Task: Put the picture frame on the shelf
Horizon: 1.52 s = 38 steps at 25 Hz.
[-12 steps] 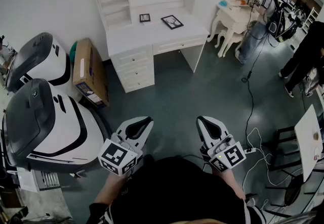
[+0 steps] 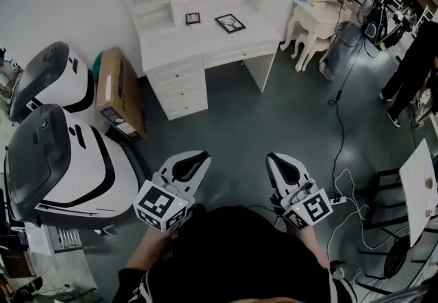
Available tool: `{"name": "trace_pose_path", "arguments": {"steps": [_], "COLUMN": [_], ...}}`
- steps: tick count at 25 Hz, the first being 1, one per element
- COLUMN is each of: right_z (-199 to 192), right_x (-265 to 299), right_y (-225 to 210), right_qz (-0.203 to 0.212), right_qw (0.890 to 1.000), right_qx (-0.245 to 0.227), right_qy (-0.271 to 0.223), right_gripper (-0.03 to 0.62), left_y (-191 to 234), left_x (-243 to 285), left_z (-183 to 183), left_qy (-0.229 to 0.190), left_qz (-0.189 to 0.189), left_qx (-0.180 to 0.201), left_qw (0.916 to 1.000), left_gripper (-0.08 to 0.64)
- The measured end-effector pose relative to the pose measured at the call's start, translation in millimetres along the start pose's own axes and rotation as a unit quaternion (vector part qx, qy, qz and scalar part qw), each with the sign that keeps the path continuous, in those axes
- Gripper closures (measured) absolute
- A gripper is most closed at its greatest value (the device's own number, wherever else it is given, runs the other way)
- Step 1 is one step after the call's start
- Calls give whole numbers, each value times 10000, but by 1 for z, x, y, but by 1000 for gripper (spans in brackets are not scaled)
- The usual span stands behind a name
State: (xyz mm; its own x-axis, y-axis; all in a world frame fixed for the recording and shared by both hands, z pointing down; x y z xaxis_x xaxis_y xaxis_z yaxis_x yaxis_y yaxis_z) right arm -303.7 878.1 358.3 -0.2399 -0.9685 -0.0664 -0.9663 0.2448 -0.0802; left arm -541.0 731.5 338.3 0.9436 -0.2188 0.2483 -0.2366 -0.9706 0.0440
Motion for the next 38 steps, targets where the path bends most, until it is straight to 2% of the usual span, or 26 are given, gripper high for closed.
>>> {"name": "trace_pose_path", "arguments": {"steps": [3, 9, 15, 19, 24, 26, 29, 33, 38], "right_z": [2, 2, -12, -17, -24, -24, -18, -12, -5], "right_x": [-12, -33, -30, -17, 14, 34, 75, 131, 191], "right_y": [-5, -7, -25, -43, -79, -98, -127, -162, -195], "right_qz": [122, 807, 855, 777, 639, 628, 674, 683, 637], "right_qw": [9998, 9963, 9958, 9958, 9961, 9967, 9971, 9963, 9965], "right_qx": [-177, -295, -44, -9, 77, 157, 104, -138, -54], "right_qy": [-4, 87, 317, 477, 606, 491, 331, 510, 536], "right_gripper": [575, 574, 574, 574, 574, 574, 574, 572, 574], "left_y": [-13, -30, -19, -1, 37, 58, 95, 149, 203], "left_x": [15, 41, 62, 86, 127, 145, 168, 197, 228], "left_z": [2, 2, 1, 2, 6, 11, 21, 35, 51], "left_qy": [29, 12, 139, 123, 82, 53, -29, -151, -201], "left_qz": [-51, -31, -25, -173, -323, -350, -357, -327, -475], "left_qx": [43, -38, -86, -202, -218, -210, -201, -233, -298], "left_qw": [10000, 10000, 9999, 9996, 9992, 9992, 9992, 9991, 9982], "left_gripper": [531, 531, 531, 531, 531, 531, 531, 531, 531]}}
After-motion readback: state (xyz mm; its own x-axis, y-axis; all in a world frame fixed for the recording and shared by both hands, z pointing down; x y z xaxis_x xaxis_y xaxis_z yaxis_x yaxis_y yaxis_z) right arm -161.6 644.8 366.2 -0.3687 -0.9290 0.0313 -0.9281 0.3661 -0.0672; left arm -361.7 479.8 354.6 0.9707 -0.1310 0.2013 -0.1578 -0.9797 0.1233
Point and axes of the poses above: the fingertips, and each gripper's own axes: x forward along the fingers, y to its left, z out of its top, the point moved 10 cm from there along -x, backward along the fingers, and after that the axes turned 3 degrees about y, right-handed, at the moved point
